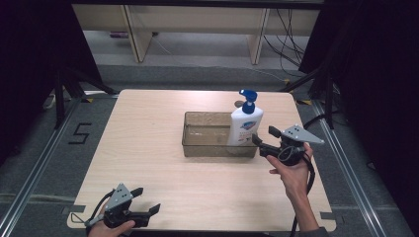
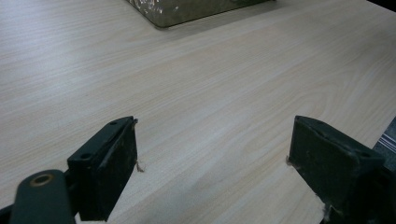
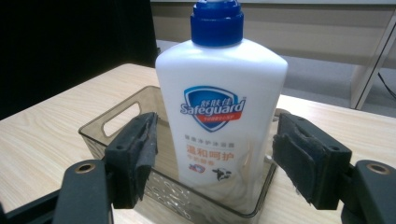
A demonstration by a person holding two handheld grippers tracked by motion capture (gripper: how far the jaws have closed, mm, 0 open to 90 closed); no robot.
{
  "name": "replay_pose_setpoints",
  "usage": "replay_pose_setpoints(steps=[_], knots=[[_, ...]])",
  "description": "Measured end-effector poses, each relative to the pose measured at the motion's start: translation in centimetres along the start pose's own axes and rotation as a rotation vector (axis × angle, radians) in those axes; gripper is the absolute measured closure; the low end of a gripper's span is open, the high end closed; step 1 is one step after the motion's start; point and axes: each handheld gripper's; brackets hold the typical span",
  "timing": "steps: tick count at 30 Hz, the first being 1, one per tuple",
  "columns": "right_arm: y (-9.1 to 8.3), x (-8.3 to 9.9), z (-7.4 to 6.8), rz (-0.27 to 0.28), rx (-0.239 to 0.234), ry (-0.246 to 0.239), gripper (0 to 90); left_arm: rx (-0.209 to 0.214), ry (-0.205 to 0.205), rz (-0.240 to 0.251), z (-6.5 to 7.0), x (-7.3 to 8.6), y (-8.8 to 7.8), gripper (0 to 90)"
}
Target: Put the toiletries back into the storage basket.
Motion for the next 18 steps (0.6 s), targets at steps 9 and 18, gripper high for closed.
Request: replay_pose_setpoints(steps=[9,18], knots=[[-0.2,0.9,-0.2,-0.02,-0.022,0.007,29.0,0.0,0.006,-0.001,0.0,0.0,0.0,14.8],[-0.3,1.9,-0.2,-0.034,-0.017,0.004,28.1,0.01,0.002,0.007,-0.1,0.0,0.1,14.8]])
Point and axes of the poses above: each handheld gripper's, and its own axes: y roughly forward along the jaws, x roughly out of its underside, z roughly to its right, and after that the axes turned 8 degrees about y, right-handed
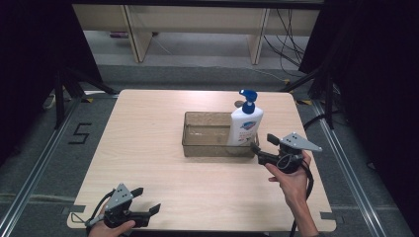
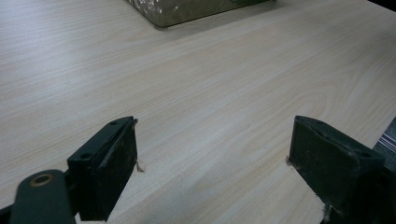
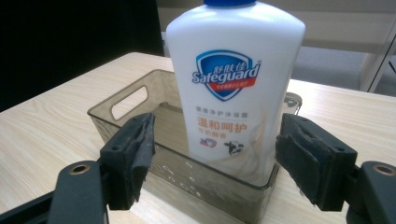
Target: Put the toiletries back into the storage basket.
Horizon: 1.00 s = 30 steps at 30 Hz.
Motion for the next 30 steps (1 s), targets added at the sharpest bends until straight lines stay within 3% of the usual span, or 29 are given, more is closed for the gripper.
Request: replay_pose_setpoints(steps=[5,7,8,11,12,14,21,22,24,27,29,30], knots=[[-0.2,0.5,-0.3,-0.014,-0.01,0.026,27.1,-0.001,-0.008,0.007,0.0,0.0,0.0,14.8],[-0.2,0.7,-0.2,-0.002,-0.018,0.003,26.9,-0.001,-0.009,0.006,0.0,0.0,0.0,14.8],[-0.2,0.8,-0.4,-0.008,-0.017,0.025,26.9,-0.001,-0.009,0.006,0.0,0.0,0.0,14.8],[-0.3,0.9,-0.6,-0.007,-0.028,0.012,26.4,-0.001,-0.009,0.008,0.0,0.0,0.0,14.8],[-0.4,1.0,-0.8,-0.007,-0.032,0.039,26.4,-0.001,-0.008,0.009,0.0,0.0,0.0,14.8],[-0.5,1.1,-0.8,-0.006,-0.034,0.006,26.2,-0.003,-0.007,0.007,0.0,0.0,0.0,14.8],[-0.7,1.6,-1.4,-0.007,-0.055,0.015,23.8,-0.005,-0.005,0.006,0.0,-0.1,0.0,14.8],[-0.8,1.7,-1.6,-0.01,-0.057,0.036,22.4,-0.005,-0.005,0.006,0.0,-0.1,0.0,14.8],[-0.9,1.8,-1.5,-0.006,-0.067,0.014,21.7,-0.012,-0.009,0.003,-0.2,0.0,0.0,14.8],[-0.9,2.2,-1.6,-0.009,-0.063,0.025,20.2,-0.027,-0.007,-0.011,-0.2,-0.1,0.0,14.8],[-0.9,2.3,-1.6,-0.01,-0.067,0.016,17.9,-0.013,-0.004,0.004,-0.1,-0.1,0.1,14.8],[-0.9,2.4,-1.7,-0.011,-0.069,0.034,17.0,-0.01,-0.004,0.009,-0.1,-0.1,0.1,14.8]])
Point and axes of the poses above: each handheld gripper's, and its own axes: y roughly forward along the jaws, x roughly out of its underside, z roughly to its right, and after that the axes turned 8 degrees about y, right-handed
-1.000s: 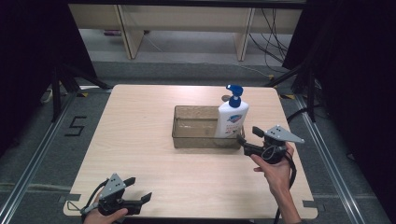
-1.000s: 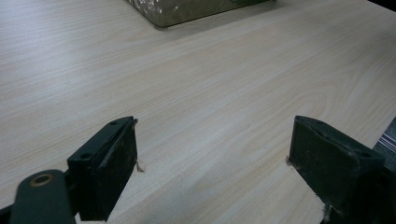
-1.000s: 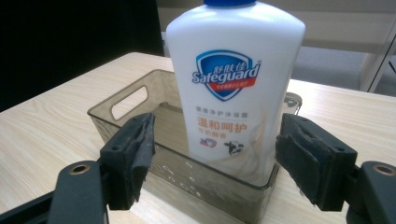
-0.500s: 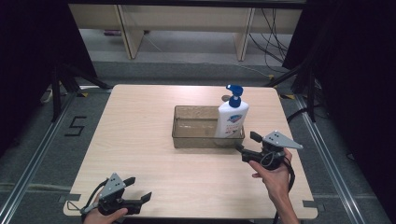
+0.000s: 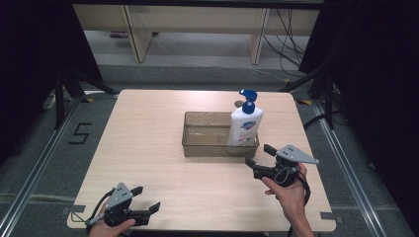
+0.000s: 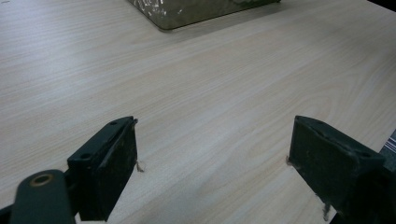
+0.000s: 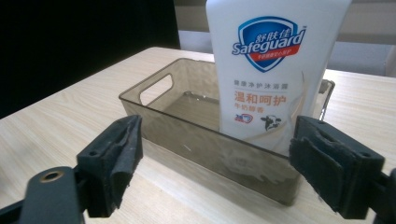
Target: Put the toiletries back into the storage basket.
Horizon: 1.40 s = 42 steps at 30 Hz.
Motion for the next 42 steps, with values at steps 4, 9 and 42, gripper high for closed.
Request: replay_pose_setpoints(steps=[4,9,42], knots=[[-0.3,0.2,-0.1,0.007,0.001,0.008,15.4,0.004,-0.002,-0.003,-0.1,0.1,0.1,14.8],[-0.3,0.7,-0.3,0.005,-0.001,0.009,15.3,-0.001,0.004,-0.009,0.0,0.0,-0.2,14.8],[-0.7,3.7,-2.5,-0.052,-0.078,-0.015,15.4,0.012,0.012,-0.005,0.0,0.1,0.0,14.8]])
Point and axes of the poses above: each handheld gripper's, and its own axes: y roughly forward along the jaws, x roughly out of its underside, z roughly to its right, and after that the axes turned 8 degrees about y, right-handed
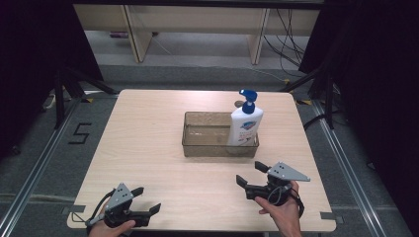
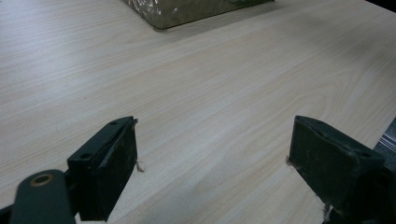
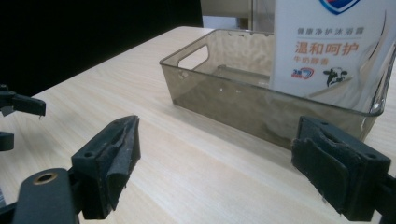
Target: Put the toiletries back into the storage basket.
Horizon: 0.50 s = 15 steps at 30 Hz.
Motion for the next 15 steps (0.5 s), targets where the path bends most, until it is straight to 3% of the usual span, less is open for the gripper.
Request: replay_pose_setpoints(steps=[4,10,11,12,14,15], knots=[[-0.3,0.5,-0.2,-0.011,0.003,-0.002,15.4,0.001,0.001,0.001,0.0,0.0,0.0,14.8],[-0.8,0.8,-0.3,-0.024,0.001,0.032,15.3,0.002,0.003,-0.003,0.0,0.0,0.0,14.8],[-0.8,0.8,-0.1,-0.013,0.008,0.004,15.3,0.002,0.003,-0.003,0.0,0.0,0.0,14.8],[-0.9,0.9,-0.2,-0.021,-0.011,0.033,15.3,0.001,0.003,-0.003,0.0,0.0,0.0,14.8],[-1.1,1.0,-0.3,-0.024,-0.006,0.04,15.2,0.001,0.002,-0.005,0.0,0.0,0.0,14.8],[-1.1,1.0,-0.2,-0.021,-0.006,0.024,15.2,-0.002,0.001,-0.003,0.0,0.0,0.0,14.8]])
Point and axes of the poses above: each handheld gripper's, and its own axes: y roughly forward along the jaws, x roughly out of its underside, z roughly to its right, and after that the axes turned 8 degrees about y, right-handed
